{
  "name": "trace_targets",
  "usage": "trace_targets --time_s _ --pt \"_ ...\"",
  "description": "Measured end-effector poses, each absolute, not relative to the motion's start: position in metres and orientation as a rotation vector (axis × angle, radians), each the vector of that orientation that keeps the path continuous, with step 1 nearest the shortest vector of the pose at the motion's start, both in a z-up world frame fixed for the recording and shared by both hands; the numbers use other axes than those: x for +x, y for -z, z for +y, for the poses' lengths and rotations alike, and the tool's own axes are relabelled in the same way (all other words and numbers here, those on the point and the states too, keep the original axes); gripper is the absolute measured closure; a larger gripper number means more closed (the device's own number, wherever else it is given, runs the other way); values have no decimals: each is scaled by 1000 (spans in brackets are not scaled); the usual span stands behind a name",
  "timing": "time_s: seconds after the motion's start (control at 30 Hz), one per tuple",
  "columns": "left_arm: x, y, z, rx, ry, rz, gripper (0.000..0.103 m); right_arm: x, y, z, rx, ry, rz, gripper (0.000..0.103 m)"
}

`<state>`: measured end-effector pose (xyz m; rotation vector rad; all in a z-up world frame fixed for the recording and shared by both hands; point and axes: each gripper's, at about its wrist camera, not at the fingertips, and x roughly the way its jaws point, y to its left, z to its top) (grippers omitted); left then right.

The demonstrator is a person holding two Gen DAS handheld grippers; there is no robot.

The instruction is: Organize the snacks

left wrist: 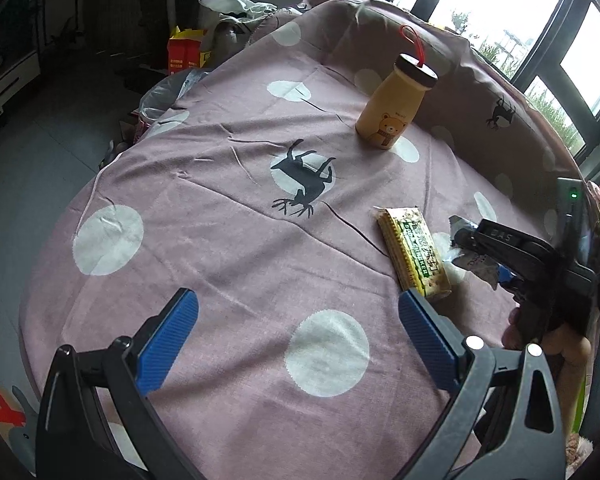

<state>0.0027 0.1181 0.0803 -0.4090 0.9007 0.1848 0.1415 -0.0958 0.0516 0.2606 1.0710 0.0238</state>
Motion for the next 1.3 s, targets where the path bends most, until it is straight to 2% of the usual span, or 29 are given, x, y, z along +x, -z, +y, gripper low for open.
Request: trace_targets --time_s 0.17,0.3,0.4,0.57,0.63,0.8,1.03,1.3 --pt "4 -79 110 -381 -170 915 2 93 -96 -104 197 -76 1024 49" --pt "4 -80 103 -372 -157 925 2 52 -107 -108 148 -106 1049 48" --pt "4 -81 96 -367 -130 926 2 14 -100 -115 105 -104 1053 48" --pt "6 -77 78 -317 -114 958 2 1 -55 -130 122 -69 1204 48" --pt "6 -75 70 -292 -126 973 2 5 -45 -134 132 -48 1237 41" --pt "5 -75 51 -256 -70 990 2 1 -63 -137 113 -84 1148 25" --pt "2 -75 26 -274 112 1040 3 -9 -86 -180 320 -66 1069 24" --pt "0 -62 -21 -285 403 1150 8 -9 -80 -204 551 -162 1080 24"
